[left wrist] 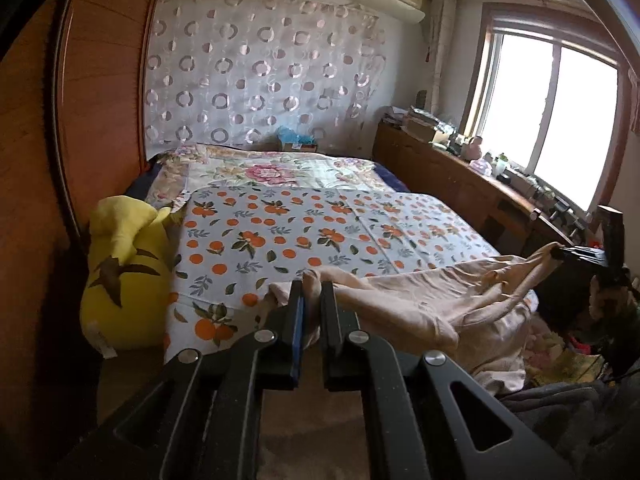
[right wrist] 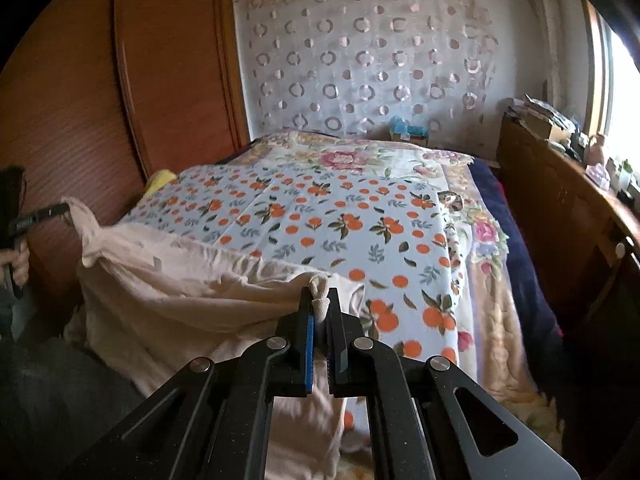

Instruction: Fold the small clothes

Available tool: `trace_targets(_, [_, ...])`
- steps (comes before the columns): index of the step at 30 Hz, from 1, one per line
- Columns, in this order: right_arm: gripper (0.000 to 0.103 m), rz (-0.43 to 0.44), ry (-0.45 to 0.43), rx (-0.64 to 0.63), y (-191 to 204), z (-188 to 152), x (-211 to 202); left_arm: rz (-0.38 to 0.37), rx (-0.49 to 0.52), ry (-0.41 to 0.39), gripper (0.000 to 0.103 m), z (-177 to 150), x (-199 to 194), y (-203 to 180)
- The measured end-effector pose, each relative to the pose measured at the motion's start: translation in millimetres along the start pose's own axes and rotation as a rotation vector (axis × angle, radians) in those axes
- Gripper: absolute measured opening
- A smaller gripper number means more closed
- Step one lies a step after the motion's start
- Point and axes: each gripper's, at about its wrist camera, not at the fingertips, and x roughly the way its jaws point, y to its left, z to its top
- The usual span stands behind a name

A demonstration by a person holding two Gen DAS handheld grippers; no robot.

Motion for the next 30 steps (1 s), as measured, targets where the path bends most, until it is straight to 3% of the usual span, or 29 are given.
trace_targets(4, [0.004, -0.008, 0.033, -0.001, -3, -2, 4, -0.008, -0.023, 0.035, 0.009, -3, 5, 6])
trace_targets(6, [0.005, 0.011, 0.031, -0.014, -3, 3, 6, 0.01, -0.02, 0.033, 0.021, -1, 5, 8])
trace_targets(7, [0.006, 0.02, 0.027, -0.017, -3, 6, 5, 0.017, -0.024, 0.022, 0.038, 1, 4, 10])
trace_targets(8, [0.007, 0.02, 0.022, -0.022, -2, 9, 4, 0.015, -0.029, 0.009, 0.046, 2, 3, 11])
trace_targets(9, [0.011, 0.012, 0.019, -0.025, -3, 9, 3, 0.005, -0.035, -0.002, 0.048, 5, 1, 12])
trace_targets(11, [0.026, -0.003, 0.003, -0.031, -5, 14, 1, 0.022, -0.027, -0.012, 0.066, 10, 1, 14])
trace_targets(13, [0.054, -0.036, -0.012, -0.046, -7, 18, 4, 0.042, -0.01, -0.013, 0.073, 14, 7, 14])
trace_targets(16, [0.061, -0.013, 0.01, -0.048, -12, 25, 20, 0.031, -0.008, -0.009, 0.075, 19, 20, 14])
trace_targets(30, [0.062, 0.01, 0.186, 0.007, -30, 33, 148, 0.051, 0.032, 0.183, 0.075, 15, 121, 28])
